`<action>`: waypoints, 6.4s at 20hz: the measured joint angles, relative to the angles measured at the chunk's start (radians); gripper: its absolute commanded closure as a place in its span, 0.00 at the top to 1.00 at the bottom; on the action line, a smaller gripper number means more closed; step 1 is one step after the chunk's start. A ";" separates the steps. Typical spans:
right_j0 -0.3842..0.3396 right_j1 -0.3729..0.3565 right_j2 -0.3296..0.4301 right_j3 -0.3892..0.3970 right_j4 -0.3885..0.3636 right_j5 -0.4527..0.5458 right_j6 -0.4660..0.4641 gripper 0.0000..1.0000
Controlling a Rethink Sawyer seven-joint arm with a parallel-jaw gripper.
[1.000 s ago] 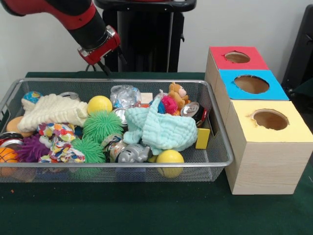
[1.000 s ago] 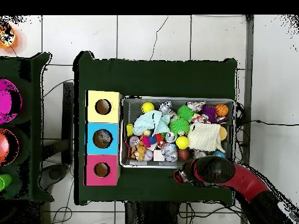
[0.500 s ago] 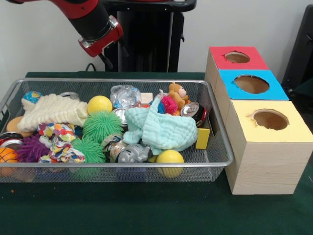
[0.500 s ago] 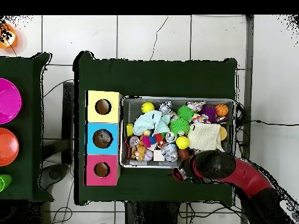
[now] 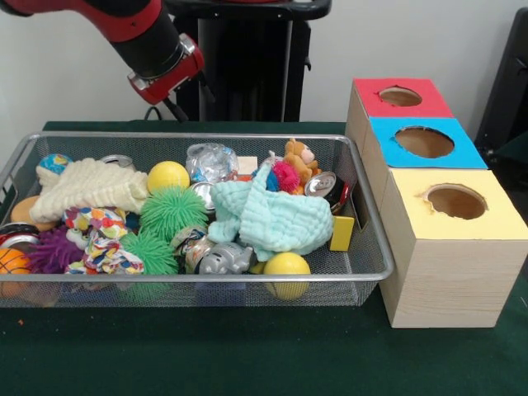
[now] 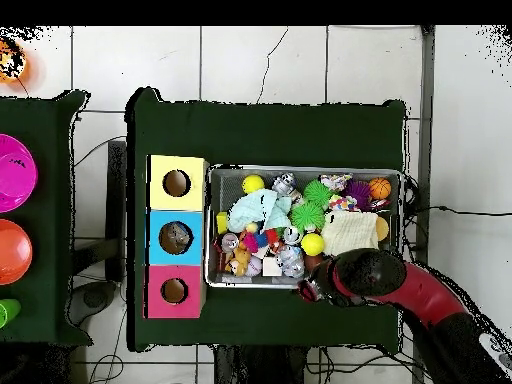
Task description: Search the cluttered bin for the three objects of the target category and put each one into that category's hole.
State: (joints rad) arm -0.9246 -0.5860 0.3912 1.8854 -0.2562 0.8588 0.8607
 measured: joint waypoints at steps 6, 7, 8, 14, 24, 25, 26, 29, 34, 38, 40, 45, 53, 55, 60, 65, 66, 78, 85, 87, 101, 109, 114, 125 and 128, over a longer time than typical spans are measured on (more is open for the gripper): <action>-0.003 0.040 0.000 -0.038 0.000 0.000 0.000 1.00; -0.004 0.047 0.000 -0.046 0.000 0.000 0.000 1.00; -0.005 0.054 0.000 -0.053 0.000 0.000 0.000 1.00; -0.009 0.079 0.000 -0.081 0.000 0.000 0.000 1.00; -0.022 0.135 0.000 -0.152 -0.001 0.000 0.000 1.00; -0.022 0.139 0.000 -0.157 -0.001 0.000 0.000 1.00; -0.022 0.150 0.000 -0.171 -0.001 0.000 0.000 1.00; -0.022 0.164 0.000 -0.188 -0.001 0.000 0.000 1.00; -0.025 0.192 0.000 -0.214 -0.001 0.001 0.000 1.00; -0.027 0.197 0.000 -0.229 -0.001 0.001 0.000 1.00; -0.029 0.198 -0.001 -0.239 -0.001 0.001 0.000 1.00; -0.033 0.200 -0.003 -0.246 -0.001 0.001 0.000 1.00; -0.034 0.192 -0.004 -0.245 -0.001 0.005 0.000 1.00; -0.034 0.189 -0.004 -0.244 -0.002 0.006 0.000 1.00; -0.034 0.174 -0.004 -0.230 -0.002 0.006 0.000 1.00; -0.034 0.156 -0.004 -0.203 -0.002 0.006 0.000 1.00; -0.034 0.150 -0.004 -0.191 -0.002 0.006 0.000 1.00; -0.033 0.119 -0.004 -0.094 -0.001 0.005 0.000 1.00; -0.033 0.172 -0.004 -0.082 -0.001 -0.046 0.000 1.00; -0.034 0.184 -0.004 -0.083 0.002 -0.058 0.000 1.00; -0.035 0.182 -0.004 -0.082 0.003 -0.060 0.000 1.00; -0.027 0.172 -0.005 -0.082 0.003 -0.057 0.000 1.00; -0.017 0.168 -0.005 -0.082 0.005 -0.051 0.000 1.00; -0.003 0.175 -0.005 -0.089 0.011 -0.043 0.000 1.00; -0.003 0.179 -0.005 -0.093 0.011 -0.040 0.000 1.00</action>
State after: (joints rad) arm -0.9273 -0.4068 0.3862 1.7927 -0.2450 0.8192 0.8607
